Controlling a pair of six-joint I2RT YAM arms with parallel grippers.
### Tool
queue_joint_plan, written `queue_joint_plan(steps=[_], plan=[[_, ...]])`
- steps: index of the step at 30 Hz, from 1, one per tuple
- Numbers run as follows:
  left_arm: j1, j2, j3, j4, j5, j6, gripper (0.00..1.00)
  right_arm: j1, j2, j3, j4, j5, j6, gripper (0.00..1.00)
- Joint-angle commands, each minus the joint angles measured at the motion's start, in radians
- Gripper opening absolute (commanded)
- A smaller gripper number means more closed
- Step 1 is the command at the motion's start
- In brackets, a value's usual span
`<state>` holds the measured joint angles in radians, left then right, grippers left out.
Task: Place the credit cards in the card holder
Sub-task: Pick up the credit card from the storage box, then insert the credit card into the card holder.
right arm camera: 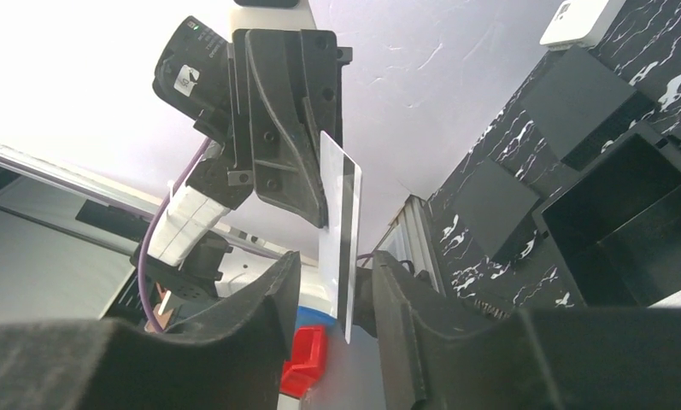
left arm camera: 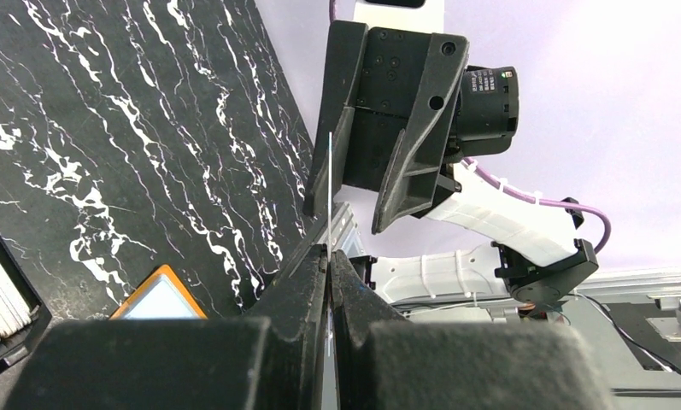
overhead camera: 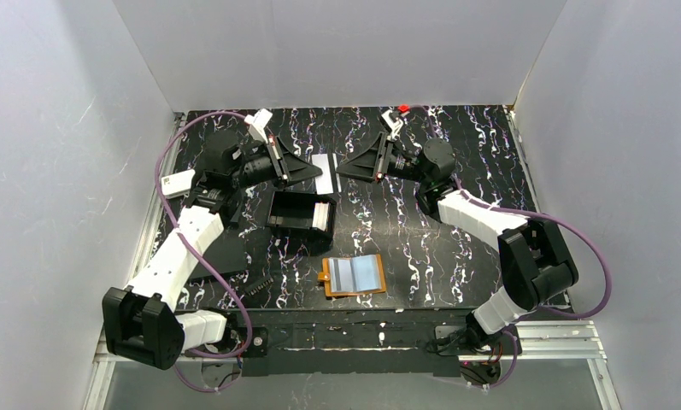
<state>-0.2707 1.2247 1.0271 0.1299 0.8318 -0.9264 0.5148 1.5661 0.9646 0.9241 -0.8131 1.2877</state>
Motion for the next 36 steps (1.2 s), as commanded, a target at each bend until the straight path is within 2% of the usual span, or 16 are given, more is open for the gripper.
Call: queue_joint_plan(steps=[1, 3, 7, 9, 10, 11, 12, 13, 15, 16, 18, 20, 24, 27, 30, 36], plan=[[-0.024, -0.006, -0.006, 0.047, 0.042, -0.016, 0.0, 0.025, 0.007, 0.008, 0.086, 0.003, 0.023, 0.4], [-0.036, -0.001, -0.006, 0.049, 0.036, -0.014, 0.0, 0.027, 0.003, -0.007, 0.109, 0.009, 0.039, 0.22], [-0.053, 0.0, -0.02, 0.051, 0.031, -0.01, 0.0, 0.025, -0.015, -0.035, 0.083, 0.018, 0.027, 0.02], [-0.059, 0.008, -0.03, 0.05, 0.037, -0.006, 0.01, 0.019, -0.029, -0.047, 0.011, 0.014, -0.029, 0.01], [-0.06, 0.011, -0.043, 0.047, 0.036, -0.013, 0.11, 0.009, -0.044, -0.054, -0.041, 0.014, -0.075, 0.01], [-0.061, 0.011, -0.057, 0.023, 0.024, -0.013, 0.24, -0.008, -0.062, -0.064, -0.121, 0.015, -0.136, 0.01], [-0.059, 0.01, -0.067, -0.032, 0.001, 0.004, 0.36, -0.034, -0.097, -0.071, -0.307, 0.03, -0.224, 0.01], [-0.06, 0.015, -0.059, -0.148, -0.047, 0.05, 0.42, -0.063, -0.124, -0.064, -0.499, 0.057, -0.344, 0.01], [-0.067, 0.031, -0.045, -0.314, -0.11, 0.14, 0.47, -0.107, -0.141, -0.016, -0.917, 0.132, -0.615, 0.01], [-0.069, 0.04, -0.049, -0.352, -0.125, 0.165, 0.47, -0.12, -0.135, 0.009, -1.07, 0.156, -0.728, 0.01], [-0.082, 0.056, -0.071, -0.361, -0.121, 0.171, 0.48, -0.132, -0.121, 0.02, -1.253, 0.15, -0.868, 0.01], [-0.123, 0.081, -0.08, -0.362, -0.141, 0.176, 0.46, -0.131, -0.118, -0.008, -1.307, 0.092, -0.919, 0.01], [-0.253, 0.136, -0.089, -0.362, -0.241, 0.193, 0.22, -0.129, -0.101, -0.057, -1.337, 0.006, -0.941, 0.01], [-0.323, 0.18, -0.124, -0.353, -0.29, 0.189, 0.1, -0.106, -0.081, -0.069, -1.347, 0.006, -0.951, 0.01], [-0.373, 0.207, -0.157, -0.345, -0.32, 0.201, 0.05, -0.065, -0.061, -0.091, -1.315, 0.003, -0.925, 0.01], [-0.429, 0.253, -0.22, -0.355, -0.371, 0.237, 0.03, -0.024, -0.04, -0.147, -1.243, 0.021, -0.872, 0.01]])
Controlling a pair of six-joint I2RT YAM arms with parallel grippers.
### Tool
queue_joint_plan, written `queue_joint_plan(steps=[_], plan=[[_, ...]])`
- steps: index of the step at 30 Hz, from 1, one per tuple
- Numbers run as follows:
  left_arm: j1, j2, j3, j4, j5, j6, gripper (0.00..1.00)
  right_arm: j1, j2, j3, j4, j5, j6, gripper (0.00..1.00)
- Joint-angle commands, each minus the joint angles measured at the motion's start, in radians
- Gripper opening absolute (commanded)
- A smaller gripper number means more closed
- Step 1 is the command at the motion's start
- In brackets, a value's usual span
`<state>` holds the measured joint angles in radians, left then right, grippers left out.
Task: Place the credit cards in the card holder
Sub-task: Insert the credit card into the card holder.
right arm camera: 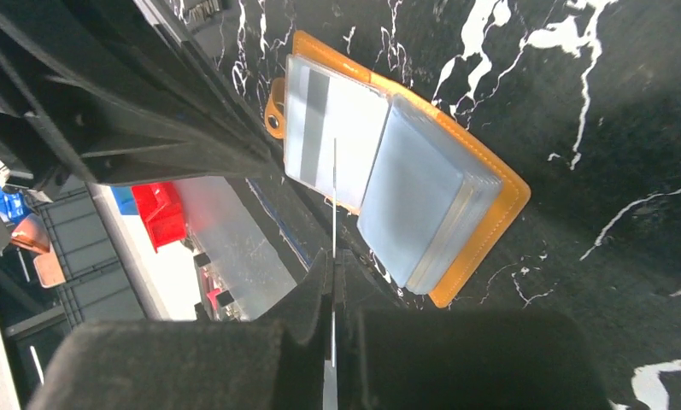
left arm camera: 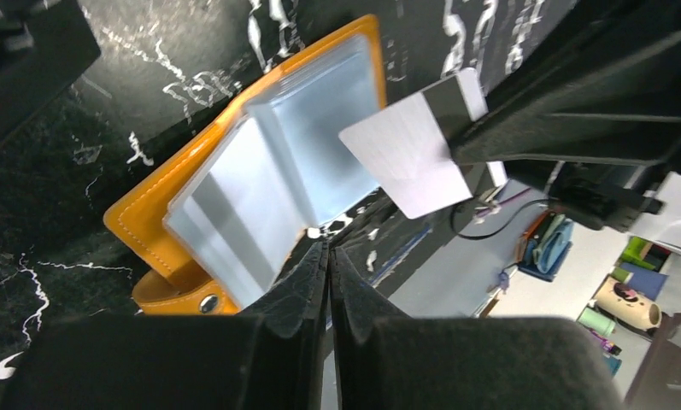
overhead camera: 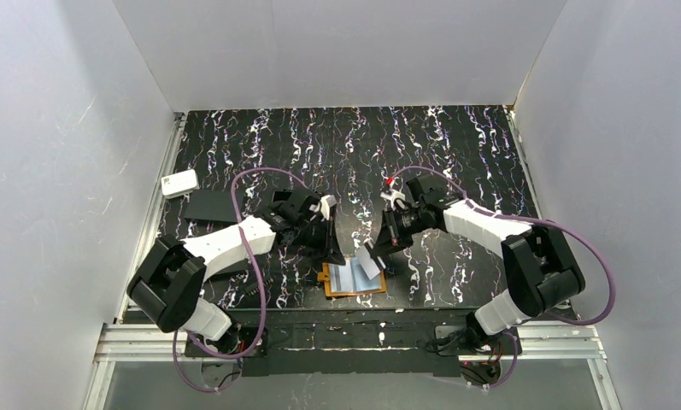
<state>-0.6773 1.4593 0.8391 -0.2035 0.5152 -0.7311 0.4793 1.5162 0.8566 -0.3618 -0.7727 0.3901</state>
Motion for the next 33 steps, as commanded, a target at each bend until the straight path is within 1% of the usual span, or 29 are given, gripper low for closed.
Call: queue_joint_plan(steps=[1, 8, 12, 16, 21, 33], plan=[[-0.026, 0.025, -0.043, -0.022, -0.06, 0.046, 0.03, 0.018, 0.012, -0.05, 0.061, -0.024, 0.037, 0.01], [-0.036, 0.069, -0.063, -0.035, -0.082, 0.093, 0.02, 0.081, 0.055, -0.068, 0.146, 0.009, 0.094, 0.01], [-0.036, 0.071, -0.071, -0.068, -0.134, 0.107, 0.02, 0.087, 0.066, -0.076, 0.17, 0.031, 0.114, 0.01], [-0.035, 0.098, -0.069, -0.104, -0.166, 0.114, 0.01, 0.087, 0.076, -0.083, 0.177, 0.041, 0.119, 0.01], [-0.036, 0.107, -0.084, -0.105, -0.179, 0.113, 0.01, 0.092, 0.093, -0.089, 0.181, 0.036, 0.114, 0.01], [-0.036, 0.124, -0.083, -0.109, -0.181, 0.115, 0.0, 0.112, 0.125, -0.086, 0.181, 0.044, 0.102, 0.01]])
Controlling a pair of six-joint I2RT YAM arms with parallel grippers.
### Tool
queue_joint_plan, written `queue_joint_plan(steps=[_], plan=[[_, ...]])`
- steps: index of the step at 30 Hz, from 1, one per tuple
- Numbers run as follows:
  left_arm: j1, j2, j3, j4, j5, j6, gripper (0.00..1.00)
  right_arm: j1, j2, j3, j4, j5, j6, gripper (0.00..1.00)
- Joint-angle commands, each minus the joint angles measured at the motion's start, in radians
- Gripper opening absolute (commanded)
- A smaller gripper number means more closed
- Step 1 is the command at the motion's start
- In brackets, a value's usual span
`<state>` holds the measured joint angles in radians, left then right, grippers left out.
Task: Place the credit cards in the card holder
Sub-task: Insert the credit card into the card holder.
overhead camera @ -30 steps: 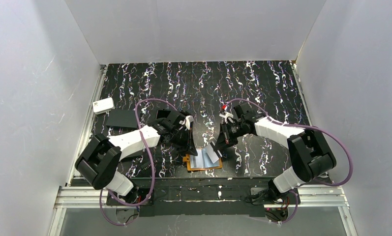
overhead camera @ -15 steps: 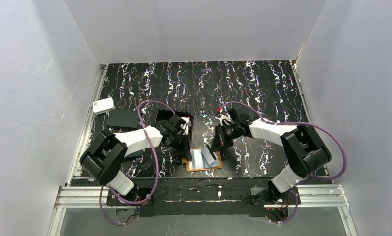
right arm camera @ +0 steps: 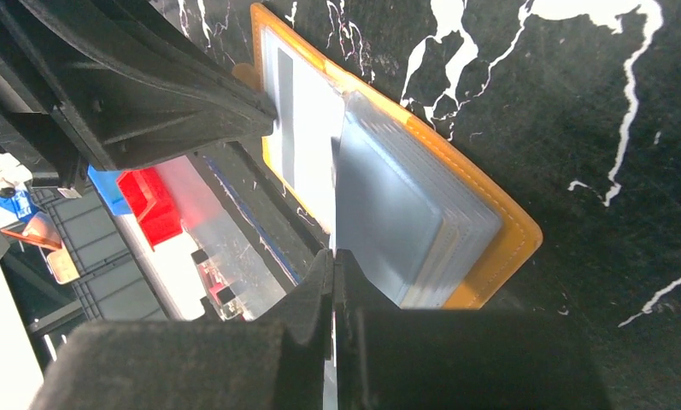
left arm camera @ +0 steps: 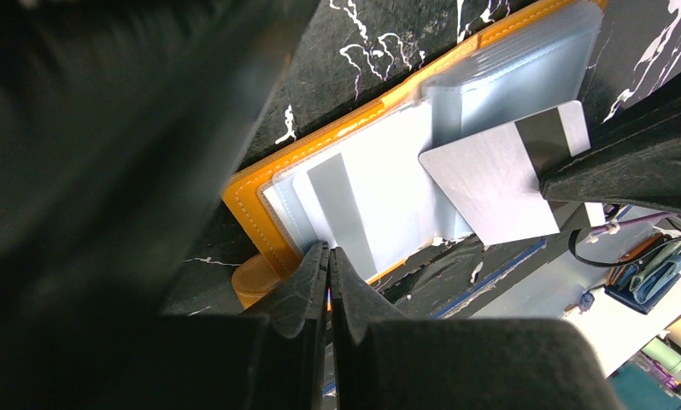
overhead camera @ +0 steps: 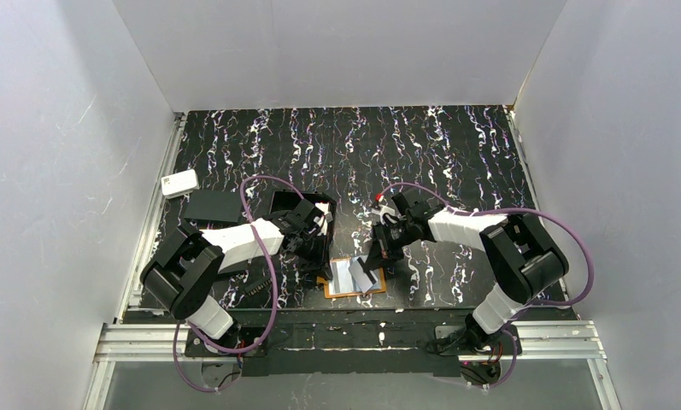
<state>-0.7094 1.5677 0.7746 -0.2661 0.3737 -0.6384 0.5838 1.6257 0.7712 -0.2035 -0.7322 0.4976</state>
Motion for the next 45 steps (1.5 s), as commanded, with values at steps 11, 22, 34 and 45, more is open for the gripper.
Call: queue_joint_plan(steps=[11, 22, 34, 45], plan=[[-0.004, 0.025, -0.024, -0.048, -0.038, 0.026, 0.0, 0.017, 0.067, -0.012, 0.168, 0.008, 0.02, 0.01], [-0.004, 0.027, -0.03, -0.036, -0.032, 0.022, 0.0, 0.022, 0.071, -0.113, 0.448, 0.05, 0.105, 0.01], [-0.005, 0.017, -0.048, -0.012, -0.024, 0.005, 0.0, 0.056, 0.057, -0.286, 0.843, 0.091, 0.336, 0.01], [-0.005, -0.006, -0.079, 0.021, -0.019, -0.014, 0.0, 0.089, -0.065, -0.397, 0.972, 0.29, 0.46, 0.01]])
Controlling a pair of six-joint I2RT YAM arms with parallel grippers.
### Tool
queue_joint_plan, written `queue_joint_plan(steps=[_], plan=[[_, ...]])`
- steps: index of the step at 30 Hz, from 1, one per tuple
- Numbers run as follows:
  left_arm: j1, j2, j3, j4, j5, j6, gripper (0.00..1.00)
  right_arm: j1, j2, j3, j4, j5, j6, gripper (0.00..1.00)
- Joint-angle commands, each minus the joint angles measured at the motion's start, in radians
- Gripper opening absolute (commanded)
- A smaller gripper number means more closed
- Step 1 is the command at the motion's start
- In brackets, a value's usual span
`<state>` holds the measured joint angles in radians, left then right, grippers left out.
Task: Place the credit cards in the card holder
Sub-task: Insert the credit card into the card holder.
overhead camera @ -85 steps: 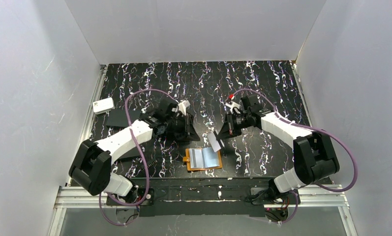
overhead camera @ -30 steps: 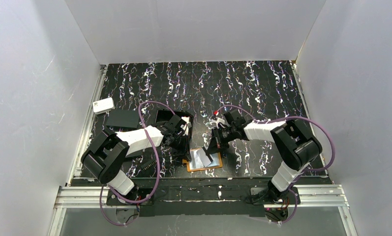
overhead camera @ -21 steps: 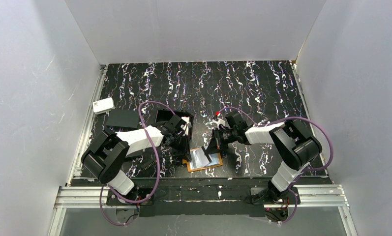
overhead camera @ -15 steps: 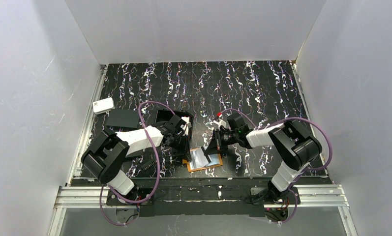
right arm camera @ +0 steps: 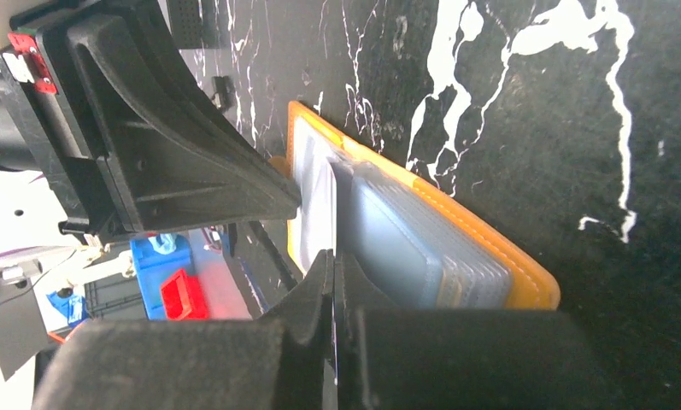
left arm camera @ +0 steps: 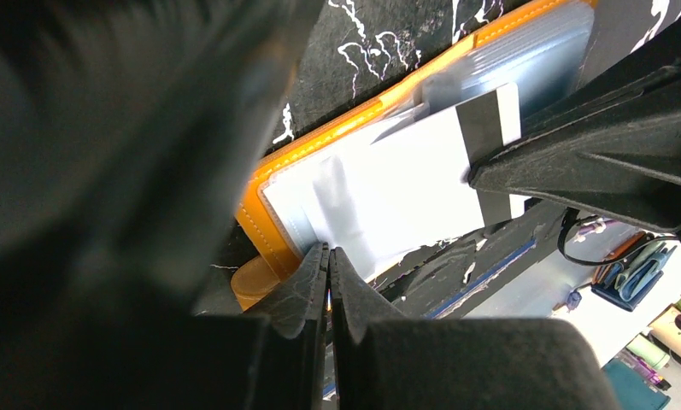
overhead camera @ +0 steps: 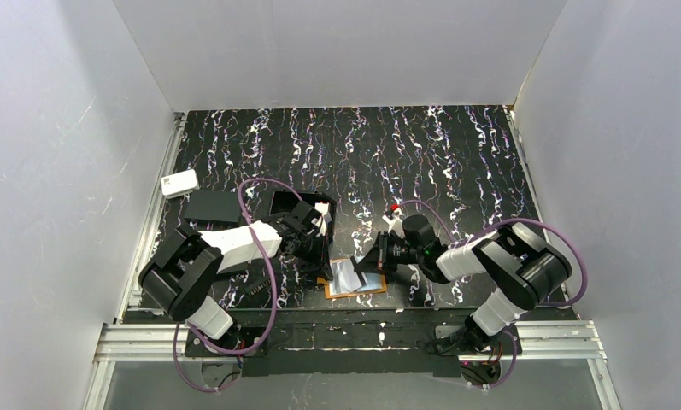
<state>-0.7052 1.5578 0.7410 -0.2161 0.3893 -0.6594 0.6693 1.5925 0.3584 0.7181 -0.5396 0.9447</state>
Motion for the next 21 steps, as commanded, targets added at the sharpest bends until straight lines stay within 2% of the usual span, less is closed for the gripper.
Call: queue_joint_plan(steps=[1, 10, 21], plan=[[-0.009, 0.002, -0.047, -0.029, -0.035, 0.009, 0.0, 0.002, -0.027, 0.02, 0.052, 0.095, 0.011, 0.01], [-0.01, 0.0, -0.061, -0.019, -0.033, 0.009, 0.0, -0.007, 0.053, -0.032, 0.235, 0.093, 0.084, 0.01], [-0.009, -0.012, -0.078, -0.009, -0.034, 0.0, 0.0, -0.031, -0.039, -0.024, 0.083, 0.156, 0.027, 0.01]])
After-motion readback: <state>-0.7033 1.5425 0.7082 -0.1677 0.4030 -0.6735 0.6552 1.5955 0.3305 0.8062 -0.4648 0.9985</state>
